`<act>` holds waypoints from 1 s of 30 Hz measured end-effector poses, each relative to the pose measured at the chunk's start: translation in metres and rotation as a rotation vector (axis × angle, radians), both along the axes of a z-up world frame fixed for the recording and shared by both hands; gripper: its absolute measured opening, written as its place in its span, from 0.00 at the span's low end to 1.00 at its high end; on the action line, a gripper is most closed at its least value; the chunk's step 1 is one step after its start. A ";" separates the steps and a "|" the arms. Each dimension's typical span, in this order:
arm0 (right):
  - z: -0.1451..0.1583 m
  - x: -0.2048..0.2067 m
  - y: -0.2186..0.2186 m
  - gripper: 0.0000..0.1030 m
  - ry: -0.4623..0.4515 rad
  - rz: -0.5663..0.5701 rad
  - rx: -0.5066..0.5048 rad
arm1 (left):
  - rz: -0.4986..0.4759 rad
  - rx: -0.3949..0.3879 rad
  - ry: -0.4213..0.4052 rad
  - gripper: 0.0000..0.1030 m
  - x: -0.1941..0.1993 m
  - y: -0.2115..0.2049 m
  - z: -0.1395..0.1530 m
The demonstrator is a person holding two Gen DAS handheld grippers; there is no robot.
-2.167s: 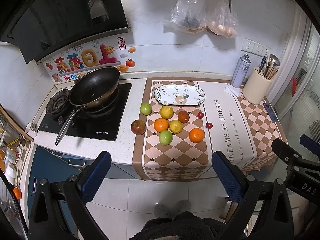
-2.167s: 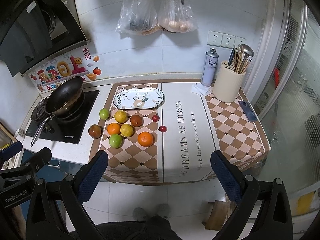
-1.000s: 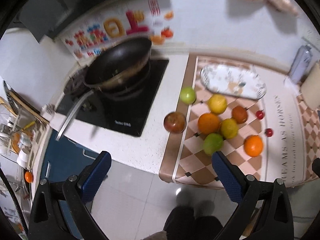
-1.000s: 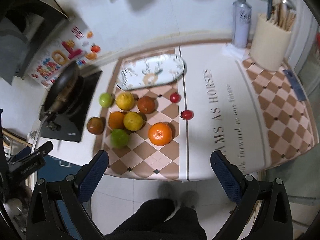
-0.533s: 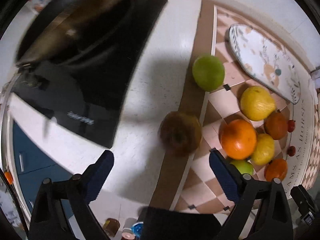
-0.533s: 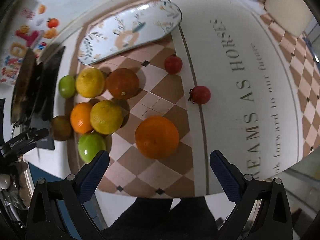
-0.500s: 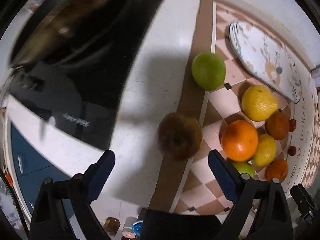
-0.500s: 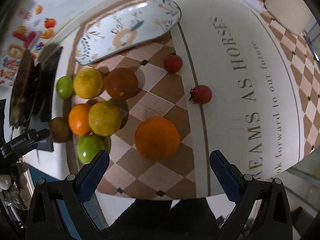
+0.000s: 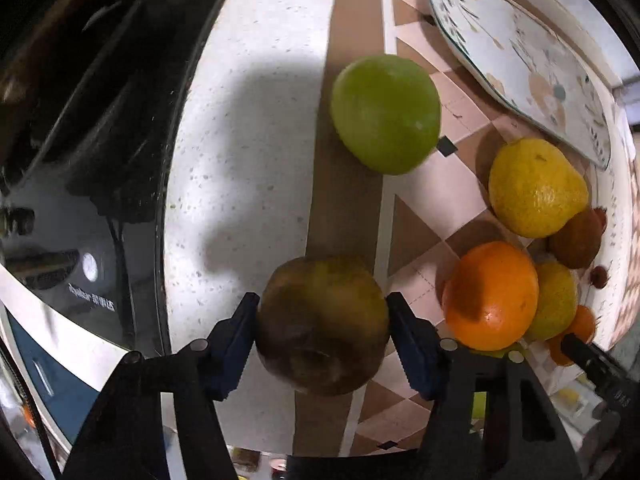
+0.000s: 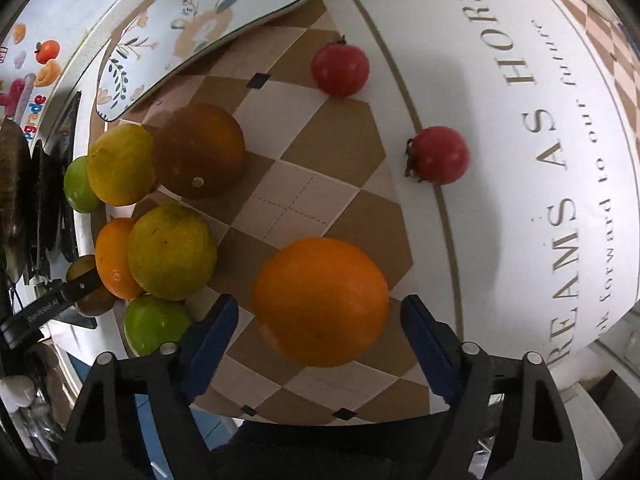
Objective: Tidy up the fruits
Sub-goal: 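Grasp the brown apple with the left tool while the right tool grasps the large orange, then lower the apple and orange onto the floral plate and open both tools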
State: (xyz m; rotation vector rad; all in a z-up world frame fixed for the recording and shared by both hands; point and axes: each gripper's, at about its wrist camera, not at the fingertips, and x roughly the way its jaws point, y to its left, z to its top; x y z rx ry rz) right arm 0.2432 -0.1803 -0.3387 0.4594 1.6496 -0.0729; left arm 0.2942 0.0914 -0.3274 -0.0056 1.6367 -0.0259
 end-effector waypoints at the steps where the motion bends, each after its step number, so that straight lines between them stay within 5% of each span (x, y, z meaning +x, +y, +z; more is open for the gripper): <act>1: -0.002 0.001 0.002 0.72 0.003 0.008 -0.011 | -0.019 0.012 -0.007 0.60 0.003 -0.004 0.001; 3: -0.004 0.005 0.007 0.65 -0.001 0.028 -0.037 | -0.042 0.034 -0.027 0.59 0.000 -0.011 0.003; 13: 0.008 0.011 0.003 0.64 -0.038 0.059 -0.023 | -0.036 0.044 -0.039 0.59 -0.001 -0.020 0.019; 19: 0.055 0.031 -0.010 0.64 -0.135 0.056 0.048 | -0.006 -0.059 -0.115 0.59 0.012 -0.038 0.083; 24: 0.091 0.089 -0.018 0.64 -0.248 0.079 0.074 | -0.033 -0.159 -0.214 0.59 0.061 -0.072 0.137; 30: 0.075 0.178 -0.012 0.64 -0.269 0.137 0.014 | -0.044 -0.160 -0.221 0.59 0.143 -0.091 0.122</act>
